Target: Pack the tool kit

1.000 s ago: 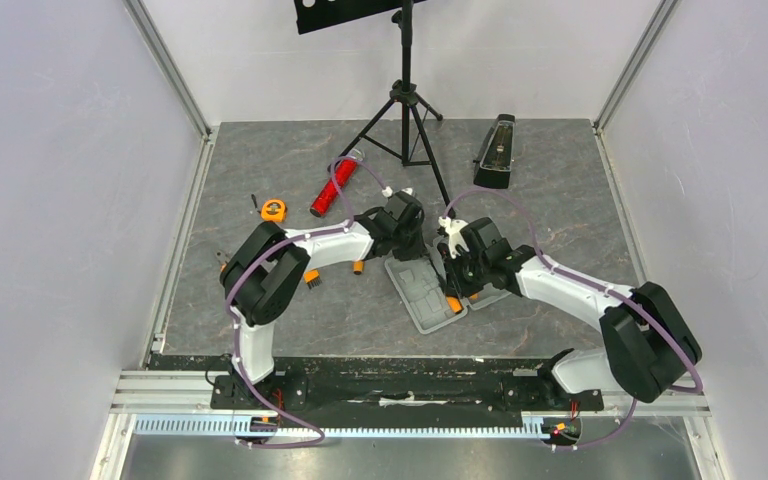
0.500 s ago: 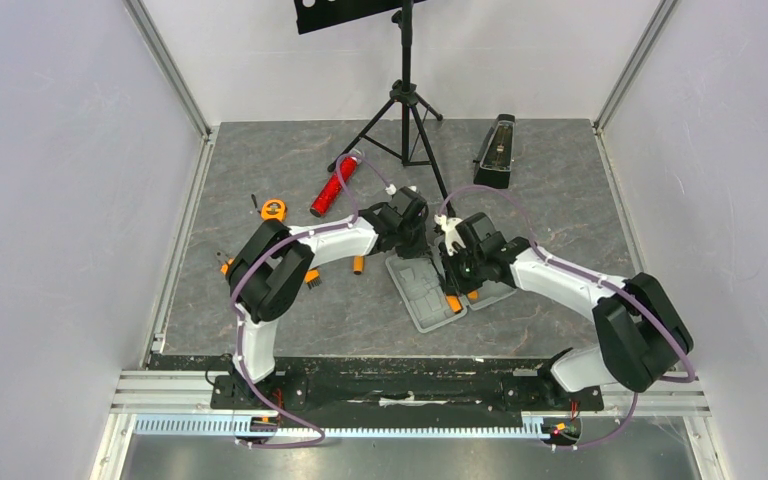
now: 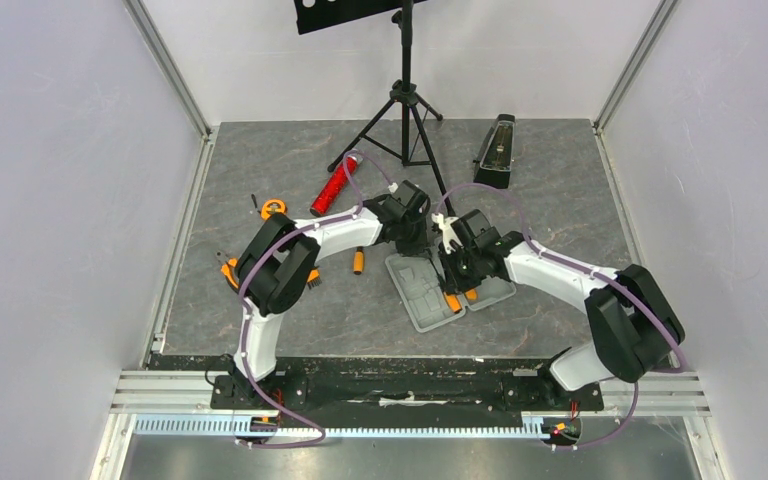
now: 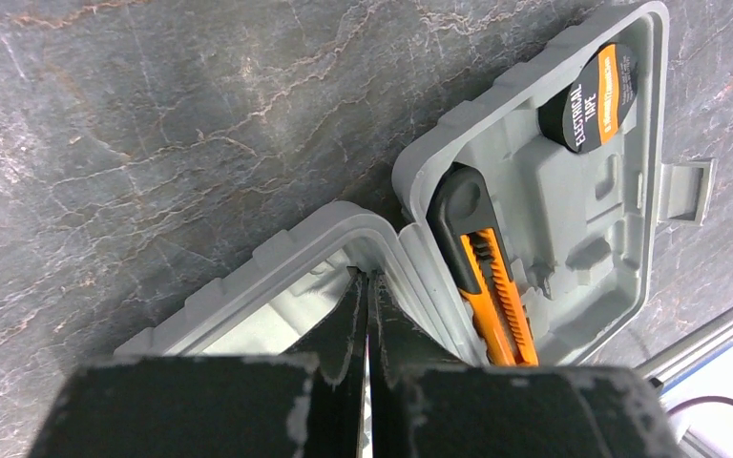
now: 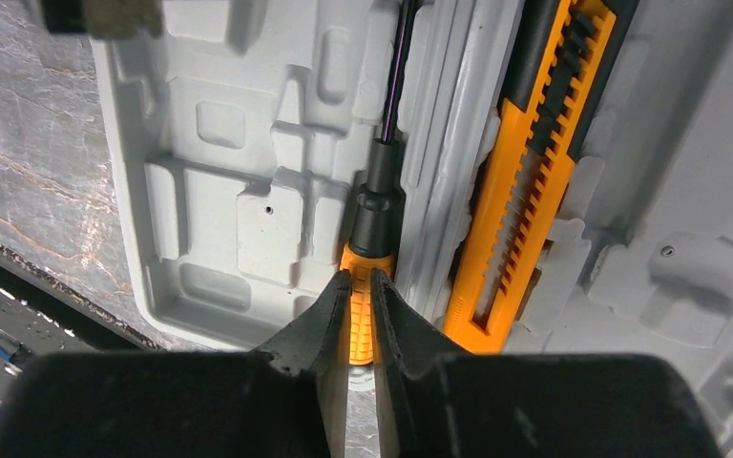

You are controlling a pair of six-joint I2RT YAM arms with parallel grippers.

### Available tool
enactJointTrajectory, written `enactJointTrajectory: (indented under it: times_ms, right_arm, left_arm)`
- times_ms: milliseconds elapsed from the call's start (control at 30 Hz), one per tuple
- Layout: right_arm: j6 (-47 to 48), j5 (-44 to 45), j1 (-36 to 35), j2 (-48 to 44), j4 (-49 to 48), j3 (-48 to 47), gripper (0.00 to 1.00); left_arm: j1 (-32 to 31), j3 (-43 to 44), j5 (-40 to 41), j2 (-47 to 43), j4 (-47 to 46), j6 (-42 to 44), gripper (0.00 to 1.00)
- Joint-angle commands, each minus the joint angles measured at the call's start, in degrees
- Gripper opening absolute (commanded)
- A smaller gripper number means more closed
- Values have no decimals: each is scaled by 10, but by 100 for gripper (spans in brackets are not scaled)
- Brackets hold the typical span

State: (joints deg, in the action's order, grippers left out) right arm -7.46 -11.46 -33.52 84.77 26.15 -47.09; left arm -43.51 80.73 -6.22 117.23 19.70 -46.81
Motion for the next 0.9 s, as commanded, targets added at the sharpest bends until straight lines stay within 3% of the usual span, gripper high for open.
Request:
enactJointTrajectory:
  times_ms: [0, 333, 500, 633, 867]
  right_arm:
    - [-16, 2, -13, 24, 3, 24, 13]
    - [5, 31, -15, 11, -9, 18, 13]
    - [23, 37, -14, -26, -11, -53, 21]
    - [24, 50, -13, -59, -24, -74, 30]
    - [12, 93, -7, -133, -79, -30, 49]
  left_arm:
    - [2, -10, 20, 50, 73, 44, 2]
    - [2, -20, 14, 17, 39, 55, 3]
    - [9, -3, 20, -49, -2, 62, 22]
    - [20, 9, 69, -114, 13, 100, 33]
    - [65, -86, 157, -237, 51, 158, 59]
